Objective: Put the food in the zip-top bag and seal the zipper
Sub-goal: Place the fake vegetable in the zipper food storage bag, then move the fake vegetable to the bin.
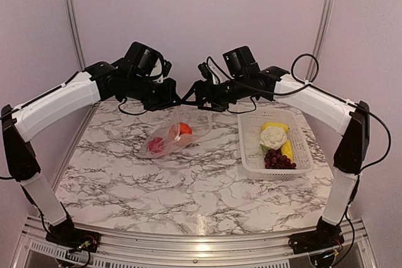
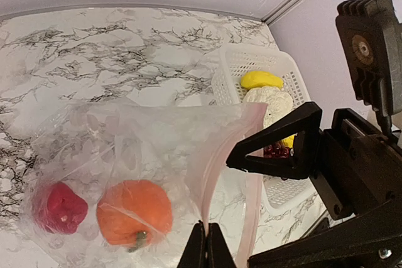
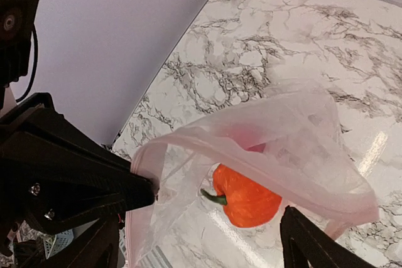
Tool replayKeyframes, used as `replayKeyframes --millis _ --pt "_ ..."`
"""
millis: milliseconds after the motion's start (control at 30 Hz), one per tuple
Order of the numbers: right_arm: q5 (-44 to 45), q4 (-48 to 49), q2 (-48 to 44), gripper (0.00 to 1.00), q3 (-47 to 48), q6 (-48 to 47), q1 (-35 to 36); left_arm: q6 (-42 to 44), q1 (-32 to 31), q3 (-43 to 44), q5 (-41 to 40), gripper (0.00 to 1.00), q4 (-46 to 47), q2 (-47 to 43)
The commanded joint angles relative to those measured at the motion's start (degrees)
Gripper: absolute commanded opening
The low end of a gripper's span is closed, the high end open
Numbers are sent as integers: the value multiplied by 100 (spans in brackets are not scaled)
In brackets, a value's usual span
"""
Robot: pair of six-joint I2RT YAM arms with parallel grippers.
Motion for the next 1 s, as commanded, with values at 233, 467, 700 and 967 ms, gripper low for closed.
replayKeyframes --millis 233,467,700,967 --pt "-110 113 -571 85 252 -296 33 387 111 -109 -342 0 -277 -234" --pt "324 101 -1200 85 112 -764 -14 1145 816 309 -2307 0 -1450 -738" --pt "710 247 -1700 85 -441 -886 -185 1313 866 -335 -1667 0 -727 -1193" --pt "952 175 -1926 85 -700 -843 -301 451 771 -972 107 0 -114 -492"
